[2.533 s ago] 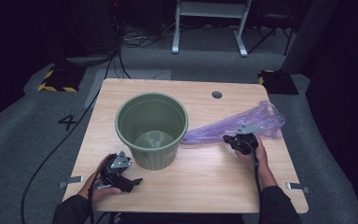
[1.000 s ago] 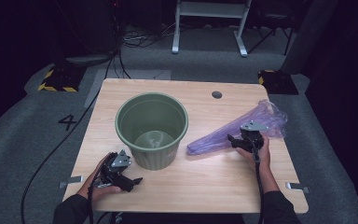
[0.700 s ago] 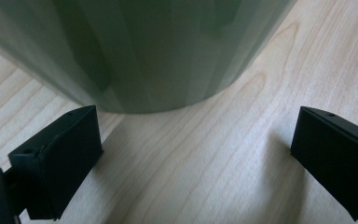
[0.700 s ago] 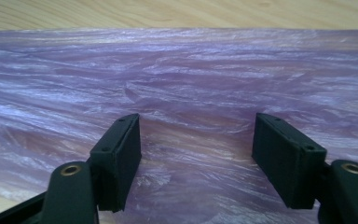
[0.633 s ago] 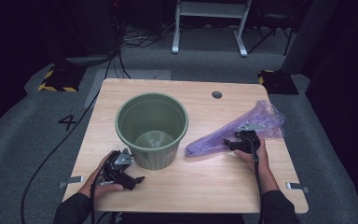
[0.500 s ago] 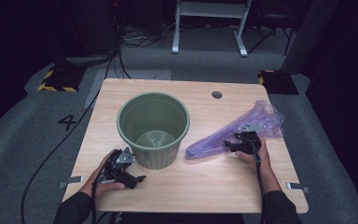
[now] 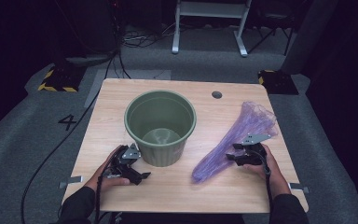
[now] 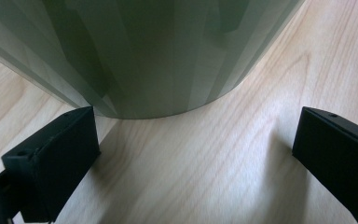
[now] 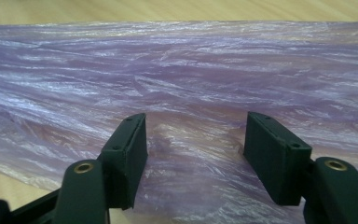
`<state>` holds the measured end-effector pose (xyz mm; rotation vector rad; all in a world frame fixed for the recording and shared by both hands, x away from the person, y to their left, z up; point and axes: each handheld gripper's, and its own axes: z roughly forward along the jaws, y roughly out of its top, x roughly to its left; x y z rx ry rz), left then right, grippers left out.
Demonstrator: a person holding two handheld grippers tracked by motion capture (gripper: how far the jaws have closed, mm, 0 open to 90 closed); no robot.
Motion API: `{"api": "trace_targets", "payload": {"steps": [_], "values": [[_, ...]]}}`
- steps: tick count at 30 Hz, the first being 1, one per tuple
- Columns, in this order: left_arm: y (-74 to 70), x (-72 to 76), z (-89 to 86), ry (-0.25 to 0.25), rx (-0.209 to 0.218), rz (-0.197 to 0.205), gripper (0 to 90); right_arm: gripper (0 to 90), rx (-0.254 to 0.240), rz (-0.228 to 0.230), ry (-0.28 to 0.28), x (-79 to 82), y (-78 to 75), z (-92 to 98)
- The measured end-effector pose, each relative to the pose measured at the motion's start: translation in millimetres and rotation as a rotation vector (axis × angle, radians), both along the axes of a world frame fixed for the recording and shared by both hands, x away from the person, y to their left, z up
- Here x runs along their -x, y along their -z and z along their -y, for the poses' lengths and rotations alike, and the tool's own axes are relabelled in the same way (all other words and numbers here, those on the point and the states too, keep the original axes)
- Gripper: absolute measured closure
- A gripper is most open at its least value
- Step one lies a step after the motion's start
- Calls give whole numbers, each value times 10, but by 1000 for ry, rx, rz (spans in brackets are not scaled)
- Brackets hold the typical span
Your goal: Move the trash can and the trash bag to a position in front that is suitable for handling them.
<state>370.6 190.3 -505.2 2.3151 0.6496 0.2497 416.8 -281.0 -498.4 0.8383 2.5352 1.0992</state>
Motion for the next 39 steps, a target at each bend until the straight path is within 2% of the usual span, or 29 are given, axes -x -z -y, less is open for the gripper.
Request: {"api": "trace_targets", "payload": {"steps": [4, 8, 11, 17, 18, 20, 23, 26, 29, 33, 35, 39], "values": [[-3, -31, 97, 14, -4, 4, 2, 320, 5, 9, 6, 55, -17, -17], [-1, -54, 197, 34, 0, 2, 2, 283, -52, 35, 37, 112, -86, 5], [-1, -75, 255, 39, 1, -4, 0, 218, -61, 49, 62, 152, -132, -21], [-1, -131, 389, 60, 4, -2, 0, 192, -67, 76, 117, 140, -138, -65], [0, -140, 419, 63, 5, 1, 0, 194, -56, 74, 135, 119, -124, -61], [-1, -158, 479, 69, 4, 2, 3, 204, 4, 75, 196, 69, -71, -49], [-2, -166, 558, 80, 4, 1, 3, 203, -30, 43, 204, 24, -25, -3], [-2, -183, 627, 85, 5, -3, 1, 202, -37, 28, 202, -3, 10, -6], [-2, -170, 715, 90, 5, -3, 0, 229, -31, 6, 190, -16, 43, -23], [-1, -135, 780, 119, 5, -1, 2, 255, -24, 15, 192, -15, 47, -26], [-3, -126, 778, 116, 4, -3, 3, 277, -25, 19, 197, -11, 47, -25], [-1, -70, 738, 101, 7, -4, 3, 449, -34, 37, 182, 14, 42, -33]]}}
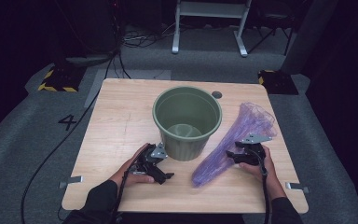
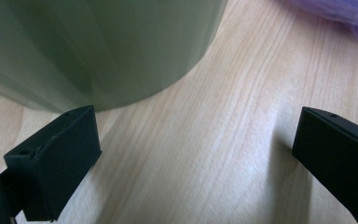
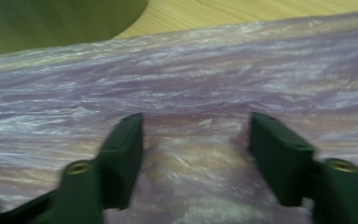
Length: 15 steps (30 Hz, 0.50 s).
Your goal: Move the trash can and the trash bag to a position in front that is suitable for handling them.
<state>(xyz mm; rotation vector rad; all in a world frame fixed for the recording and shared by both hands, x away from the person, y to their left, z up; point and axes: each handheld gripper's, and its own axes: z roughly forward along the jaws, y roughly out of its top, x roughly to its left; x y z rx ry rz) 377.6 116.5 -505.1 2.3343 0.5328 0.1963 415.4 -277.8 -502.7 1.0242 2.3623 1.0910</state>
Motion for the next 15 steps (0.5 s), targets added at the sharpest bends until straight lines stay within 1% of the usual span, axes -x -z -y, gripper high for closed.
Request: {"api": "trace_targets", "payload": {"steps": [2, 3, 6, 8, 12, 15], "values": [[1, 49, -54, -9, -1, 2, 3, 523, -5, 4, -12, 13, -2, -6], [3, 81, -93, -14, 1, 2, 3, 537, -5, 4, -13, 17, -3, -9], [5, 170, -253, -28, 3, 1, 3, 647, -8, 10, -23, 32, -4, -18], [1, 222, -394, -48, -6, 2, 3, 697, -9, 9, -31, 44, -5, -28], [5, 302, -681, -108, -2, 2, 3, 784, -12, 9, -36, 44, -5, -44], [4, 348, -855, -148, -3, 3, 3, 824, -14, 7, -35, 38, -5, -56]]}}
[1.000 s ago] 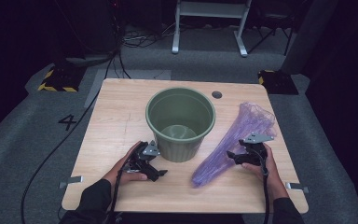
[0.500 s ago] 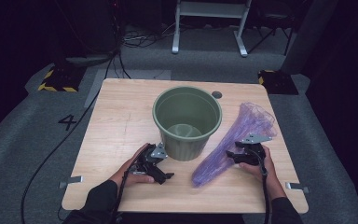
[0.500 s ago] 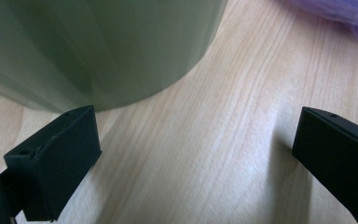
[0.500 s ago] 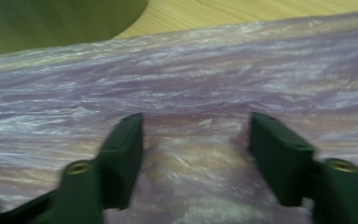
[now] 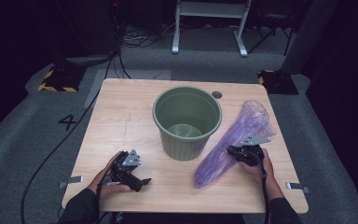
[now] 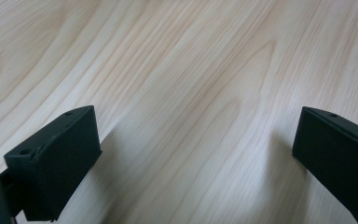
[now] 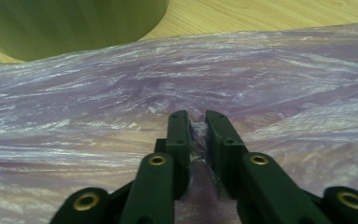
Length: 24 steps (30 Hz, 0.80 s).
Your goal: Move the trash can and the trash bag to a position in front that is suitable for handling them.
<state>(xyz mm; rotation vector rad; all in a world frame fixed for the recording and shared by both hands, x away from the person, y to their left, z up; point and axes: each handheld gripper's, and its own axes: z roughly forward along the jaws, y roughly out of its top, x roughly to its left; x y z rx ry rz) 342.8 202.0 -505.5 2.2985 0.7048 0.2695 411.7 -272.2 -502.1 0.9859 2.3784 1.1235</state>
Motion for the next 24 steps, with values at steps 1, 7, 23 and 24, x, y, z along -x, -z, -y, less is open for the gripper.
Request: {"api": "trace_targets", "payload": {"steps": [1, 7, 23, 24], "values": [[1, 16, -45, -13, 0, 2, 3, 836, -2, -2, 2, -2, -1, -1], [2, 78, -194, -68, 1, 0, 3, 897, -15, 5, 3, -10, -18, 13], [2, 26, -186, -106, 3, 0, 1, 900, -132, 75, 17, 49, -220, 150], [2, 21, -184, -106, 4, -3, 1, 900, -135, 79, 18, 51, -229, 157]]}}
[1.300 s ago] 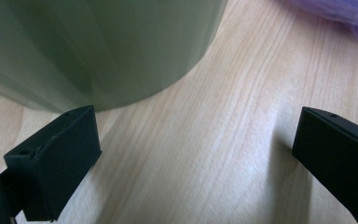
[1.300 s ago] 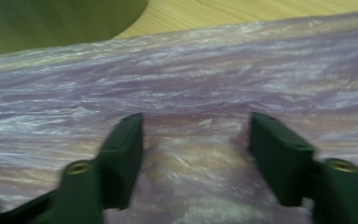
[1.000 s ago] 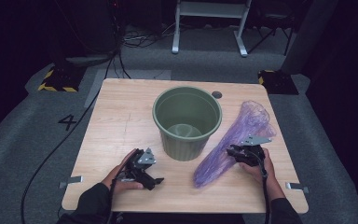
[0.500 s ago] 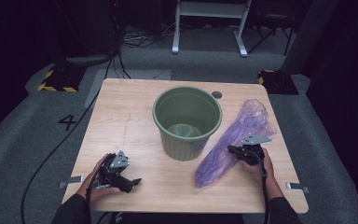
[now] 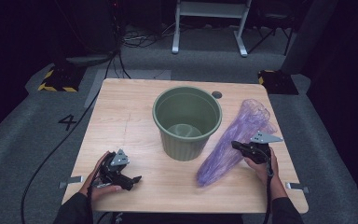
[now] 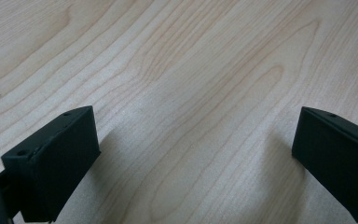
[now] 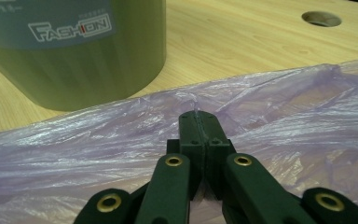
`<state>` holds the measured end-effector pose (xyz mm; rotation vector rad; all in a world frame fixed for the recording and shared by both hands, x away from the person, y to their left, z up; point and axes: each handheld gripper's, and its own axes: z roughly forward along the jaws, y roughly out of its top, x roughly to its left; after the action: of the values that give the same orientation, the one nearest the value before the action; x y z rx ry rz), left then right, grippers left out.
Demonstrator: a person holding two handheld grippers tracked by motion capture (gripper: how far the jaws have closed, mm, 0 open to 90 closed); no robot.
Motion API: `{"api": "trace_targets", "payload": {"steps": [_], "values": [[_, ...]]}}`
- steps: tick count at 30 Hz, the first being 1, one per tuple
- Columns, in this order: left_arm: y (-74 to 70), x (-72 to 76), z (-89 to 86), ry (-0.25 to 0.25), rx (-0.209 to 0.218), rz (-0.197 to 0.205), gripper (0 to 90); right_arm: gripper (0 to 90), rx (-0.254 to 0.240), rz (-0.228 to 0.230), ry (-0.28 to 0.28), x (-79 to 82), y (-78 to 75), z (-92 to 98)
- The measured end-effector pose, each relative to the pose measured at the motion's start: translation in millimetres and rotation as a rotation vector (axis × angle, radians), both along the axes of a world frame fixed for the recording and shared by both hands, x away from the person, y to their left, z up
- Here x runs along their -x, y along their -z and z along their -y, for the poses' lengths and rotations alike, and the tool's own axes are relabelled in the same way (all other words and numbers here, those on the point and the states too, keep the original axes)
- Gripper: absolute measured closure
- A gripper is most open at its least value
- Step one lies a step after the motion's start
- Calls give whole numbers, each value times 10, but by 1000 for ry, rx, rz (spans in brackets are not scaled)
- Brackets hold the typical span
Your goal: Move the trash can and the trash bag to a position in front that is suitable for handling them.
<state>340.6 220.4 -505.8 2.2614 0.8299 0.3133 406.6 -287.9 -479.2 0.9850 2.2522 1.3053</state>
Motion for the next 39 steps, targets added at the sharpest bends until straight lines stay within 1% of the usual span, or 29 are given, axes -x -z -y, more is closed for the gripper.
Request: {"api": "trace_targets", "payload": {"steps": [4, 6, 8, 11, 13, 16, 18, 19, 21, 23, 24, 25, 26, 27, 28, 29, 30, 34, 37, 38, 39], "values": [[-1, -20, 2, 3, -1, 1, 1, 900, -13, 23, 6, 14, -49, 20], [-1, -20, 2, 3, -2, 1, 1, 900, -8, 29, 2, 22, -61, 19], [0, -20, 3, 3, -1, 2, 1, 900, -1, 20, -1, 24, -42, 13], [-1, -20, 3, 3, -3, 2, 1, 897, 26, 4, 3, 16, 12, -12], [-1, -20, 3, 2, -3, 2, 1, 853, 48, 1, 1, 13, 34, -29], [-1, -20, 3, 2, -3, 2, 1, 818, 47, -15, 4, -7, 56, -25], [-1, -20, 3, 3, -2, 2, 1, 756, 58, -27, 14, -17, 76, -26], [0, -21, 3, 3, -1, 2, 0, 706, 62, -35, 10, -22, 84, -28], [-1, -21, 3, 2, -1, 2, 1, 550, 97, -44, 33, -29, 101, -48], [-1, -21, 3, 3, -2, 2, 0, 391, 115, -59, 39, -46, 127, -63], [-1, -21, 3, 2, -1, 2, 0, 300, 119, -66, 55, -59, 144, -68], [-1, -21, 3, 2, -2, 2, 0, 213, 112, -75, 73, -73, 161, -68], [-1, -20, 3, 2, -2, 2, 1, 170, 101, -88, 85, -90, 173, -71], [-1, -19, 4, 0, -3, 2, 1, 182, 107, -102, 82, -111, 182, -78], [-1, -18, 4, -1, -3, 3, 1, 195, 131, -105, 79, -128, 193, -93], [-1, -19, 3, -1, -3, 2, 1, 185, 163, -105, 86, -140, 210, -113], [-1, -20, 3, 0, -3, 1, 0, 163, 179, -115, 89, -157, 236, -130], [-1, -19, 3, -1, -3, 1, 0, 168, 156, -134, 96, -171, 240, -110], [-1, -19, 3, -1, -3, 2, 0, 169, 161, -134, 103, -166, 240, -114], [0, -20, 4, 0, -2, 2, 0, 207, 161, -131, 102, -162, 241, -116], [-1, -19, 3, -1, -3, 1, 0, 308, 155, -121, 90, -149, 236, -117]]}}
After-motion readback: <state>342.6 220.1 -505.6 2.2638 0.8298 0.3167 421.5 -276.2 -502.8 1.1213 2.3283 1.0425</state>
